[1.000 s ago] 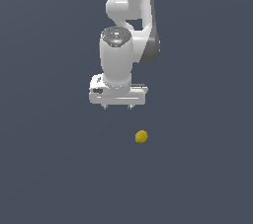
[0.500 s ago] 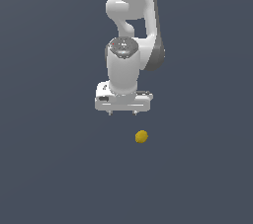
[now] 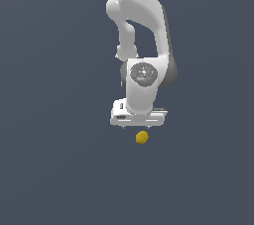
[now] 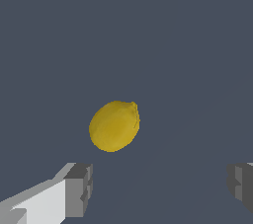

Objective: Pick up the object and move it to a goal position.

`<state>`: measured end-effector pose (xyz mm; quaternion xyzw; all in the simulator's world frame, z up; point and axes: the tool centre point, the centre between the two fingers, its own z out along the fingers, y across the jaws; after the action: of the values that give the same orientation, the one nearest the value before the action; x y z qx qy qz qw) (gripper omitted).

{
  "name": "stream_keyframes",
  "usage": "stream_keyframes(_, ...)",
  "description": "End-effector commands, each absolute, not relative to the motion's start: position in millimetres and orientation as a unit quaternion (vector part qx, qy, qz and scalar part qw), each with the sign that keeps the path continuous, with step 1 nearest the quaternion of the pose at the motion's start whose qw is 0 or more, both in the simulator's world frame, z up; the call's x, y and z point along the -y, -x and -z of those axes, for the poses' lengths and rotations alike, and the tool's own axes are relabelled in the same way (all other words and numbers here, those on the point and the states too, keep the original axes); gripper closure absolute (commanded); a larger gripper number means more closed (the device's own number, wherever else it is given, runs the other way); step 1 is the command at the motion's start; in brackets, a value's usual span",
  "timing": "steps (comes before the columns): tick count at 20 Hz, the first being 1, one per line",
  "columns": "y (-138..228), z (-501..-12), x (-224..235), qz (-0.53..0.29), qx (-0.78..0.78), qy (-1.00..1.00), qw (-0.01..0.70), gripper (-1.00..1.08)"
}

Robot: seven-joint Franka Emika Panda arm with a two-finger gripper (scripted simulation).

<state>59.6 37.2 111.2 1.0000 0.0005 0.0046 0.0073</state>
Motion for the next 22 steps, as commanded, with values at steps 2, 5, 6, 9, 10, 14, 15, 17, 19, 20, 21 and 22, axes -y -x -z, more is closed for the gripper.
stream_keyframes(2, -67, -95, -53, -0.003, 0.000, -1.000, 0.004, -0.92)
stream_keyframes(5, -71, -86, -63, -0.001, 0.001, -1.000, 0.002, -0.92)
stream_keyframes(6, -72, -84, -65, -0.001, 0.001, -1.000, 0.001, -0.92)
stream_keyframes(9, -73, -79, -69, 0.000, 0.001, -1.000, 0.000, -0.92)
stream_keyframes(10, -74, -79, -70, 0.000, 0.001, -1.000, 0.000, -0.92)
stream_keyframes(14, -73, -77, -69, 0.000, 0.001, -1.000, 0.000, -0.92)
stream_keyframes(15, -73, -76, -69, 0.000, 0.001, -1.000, 0.000, -0.92)
stream_keyframes(17, -73, -69, -70, 0.000, 0.001, -1.000, 0.000, -0.92)
stream_keyframes(19, -73, -60, -70, 0.000, 0.001, -1.000, 0.000, -0.92)
stream_keyframes(20, -73, -54, -70, 0.000, 0.001, -1.000, 0.000, -0.92)
stream_keyframes(21, -72, -48, -70, 0.000, 0.001, -1.000, 0.000, -0.92)
stream_keyframes(22, -72, -43, -70, 0.000, 0.001, -1.000, 0.000, -0.92)
